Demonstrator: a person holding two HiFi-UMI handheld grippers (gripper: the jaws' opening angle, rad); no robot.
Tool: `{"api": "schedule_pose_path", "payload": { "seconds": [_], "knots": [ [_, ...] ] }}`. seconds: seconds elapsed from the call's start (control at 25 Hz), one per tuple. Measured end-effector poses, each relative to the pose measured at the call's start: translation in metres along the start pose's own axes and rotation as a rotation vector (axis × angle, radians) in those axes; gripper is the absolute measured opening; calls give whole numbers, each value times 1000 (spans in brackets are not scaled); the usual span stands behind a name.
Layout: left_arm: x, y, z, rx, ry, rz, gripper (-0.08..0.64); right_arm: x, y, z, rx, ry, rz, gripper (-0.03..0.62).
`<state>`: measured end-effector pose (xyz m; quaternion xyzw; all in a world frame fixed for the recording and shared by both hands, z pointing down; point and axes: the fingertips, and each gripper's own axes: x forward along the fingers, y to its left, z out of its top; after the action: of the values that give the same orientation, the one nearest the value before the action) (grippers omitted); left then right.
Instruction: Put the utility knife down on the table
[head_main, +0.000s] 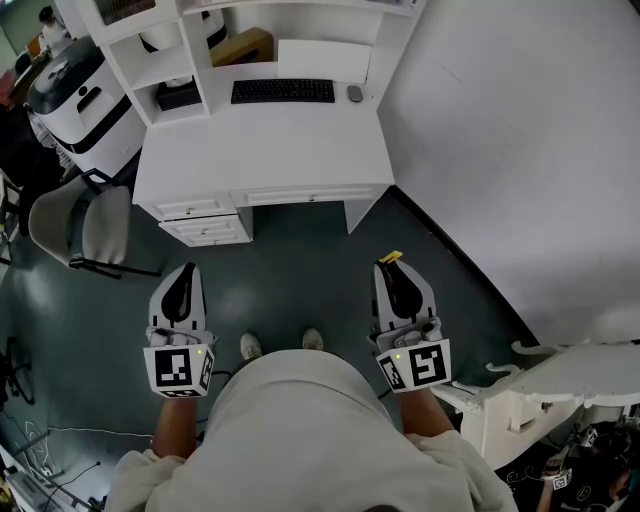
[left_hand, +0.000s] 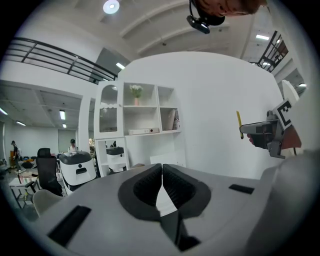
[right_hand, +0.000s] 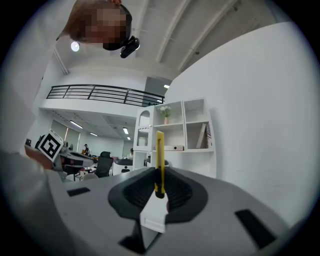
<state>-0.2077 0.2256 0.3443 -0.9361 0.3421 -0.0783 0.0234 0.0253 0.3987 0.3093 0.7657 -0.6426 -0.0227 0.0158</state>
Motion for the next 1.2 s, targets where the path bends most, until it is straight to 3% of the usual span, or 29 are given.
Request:
{"api": "schedule_pose_path", "payload": {
  "seconds": [0.6, 0.84, 1.2],
  "knots": [
    [23, -53, 7, -17, 11, 90, 9, 16, -59, -11, 3, 4, 110, 58],
    [35, -34, -4, -32, 32, 102, 9, 41, -54, -18, 4, 26, 123, 58],
    [114, 19, -22, -59, 38, 31, 9, 118, -46, -30, -18, 63, 68, 58]
  ]
}}
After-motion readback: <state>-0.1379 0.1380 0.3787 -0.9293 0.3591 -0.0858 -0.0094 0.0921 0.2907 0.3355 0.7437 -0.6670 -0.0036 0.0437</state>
